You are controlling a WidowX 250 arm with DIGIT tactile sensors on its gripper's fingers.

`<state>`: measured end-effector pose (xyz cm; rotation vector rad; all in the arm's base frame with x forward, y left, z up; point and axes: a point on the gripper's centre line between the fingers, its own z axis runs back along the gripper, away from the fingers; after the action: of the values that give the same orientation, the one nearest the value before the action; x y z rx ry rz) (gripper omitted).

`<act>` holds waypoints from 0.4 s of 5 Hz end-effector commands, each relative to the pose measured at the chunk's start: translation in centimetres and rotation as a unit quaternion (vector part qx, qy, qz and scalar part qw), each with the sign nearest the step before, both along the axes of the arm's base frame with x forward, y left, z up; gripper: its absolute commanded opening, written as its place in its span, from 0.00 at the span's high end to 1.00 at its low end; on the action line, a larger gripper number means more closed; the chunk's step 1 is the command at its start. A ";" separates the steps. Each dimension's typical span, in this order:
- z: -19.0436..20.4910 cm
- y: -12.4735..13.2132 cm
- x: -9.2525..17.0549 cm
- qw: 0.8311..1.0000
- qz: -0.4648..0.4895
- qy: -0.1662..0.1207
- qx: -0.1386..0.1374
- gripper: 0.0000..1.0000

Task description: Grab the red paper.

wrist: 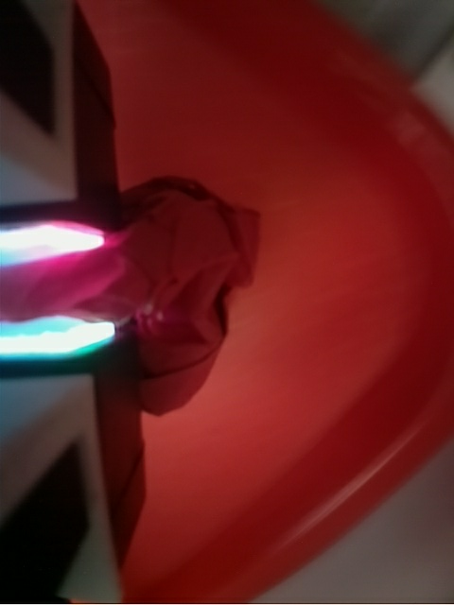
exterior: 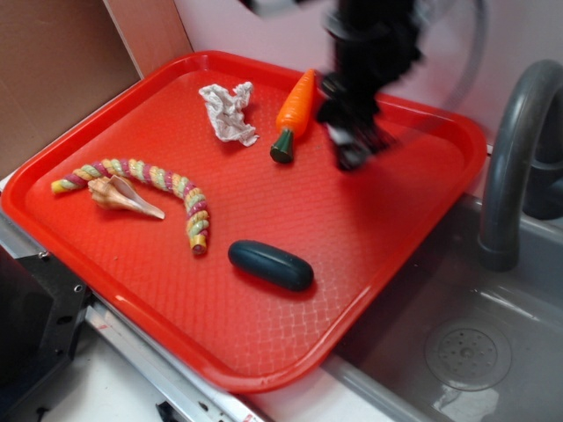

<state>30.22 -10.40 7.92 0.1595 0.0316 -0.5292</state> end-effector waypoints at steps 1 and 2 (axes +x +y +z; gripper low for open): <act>8.6 4.1 -4.6 0.987 0.152 -0.052 -0.001 1.00; 10.9 5.2 -6.2 0.977 0.209 -0.042 0.012 1.00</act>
<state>24.21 -3.93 17.05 0.2024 0.0641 -0.1325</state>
